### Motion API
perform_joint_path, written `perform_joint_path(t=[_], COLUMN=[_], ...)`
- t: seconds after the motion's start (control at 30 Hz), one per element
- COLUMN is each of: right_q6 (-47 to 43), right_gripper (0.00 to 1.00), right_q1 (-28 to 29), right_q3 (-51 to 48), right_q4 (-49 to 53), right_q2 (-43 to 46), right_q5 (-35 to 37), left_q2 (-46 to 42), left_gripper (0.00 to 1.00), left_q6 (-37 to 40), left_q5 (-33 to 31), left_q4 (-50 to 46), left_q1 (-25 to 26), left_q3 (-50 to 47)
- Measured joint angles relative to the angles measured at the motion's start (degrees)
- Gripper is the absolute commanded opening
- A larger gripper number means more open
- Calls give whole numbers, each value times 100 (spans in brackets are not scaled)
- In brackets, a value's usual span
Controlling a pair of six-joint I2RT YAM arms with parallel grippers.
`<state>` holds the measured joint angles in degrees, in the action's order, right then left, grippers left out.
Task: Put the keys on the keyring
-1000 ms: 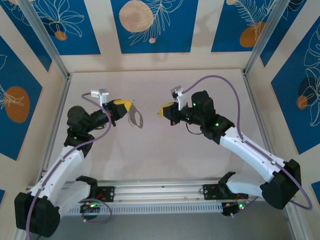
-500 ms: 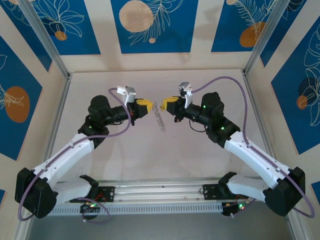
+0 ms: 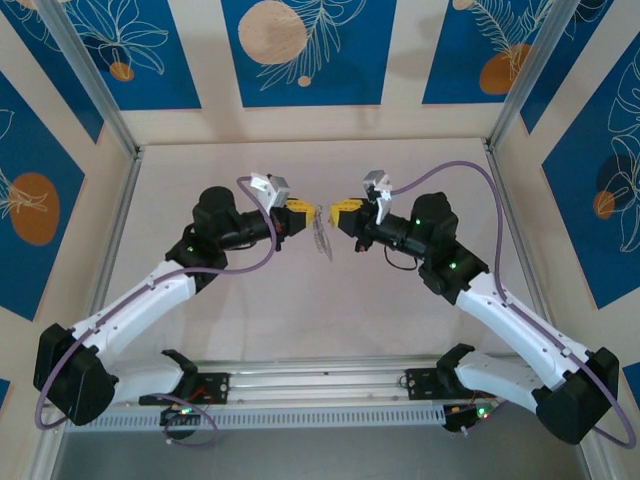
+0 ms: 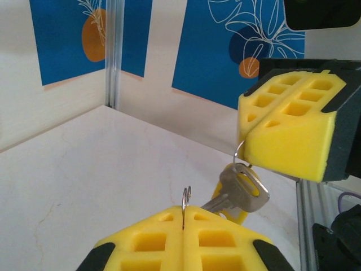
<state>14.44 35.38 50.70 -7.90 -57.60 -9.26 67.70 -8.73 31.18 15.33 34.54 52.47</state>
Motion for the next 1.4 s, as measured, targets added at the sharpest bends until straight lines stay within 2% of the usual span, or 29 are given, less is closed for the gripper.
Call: perform_joint_path(t=[1.03,1.4], right_q6=[-13,153], right_gripper=[0,0], right_q1=[22,-446], right_q3=[7,-114], right_q4=[-39,-61], right_q2=[-271,-273], right_q5=[-280,-352], left_q2=[297,199], left_gripper=[0,0], left_q6=[317,313], left_q5=[-131,-140], left_q4=[-297,-227], left_q1=[240,258], left_q3=[358,358])
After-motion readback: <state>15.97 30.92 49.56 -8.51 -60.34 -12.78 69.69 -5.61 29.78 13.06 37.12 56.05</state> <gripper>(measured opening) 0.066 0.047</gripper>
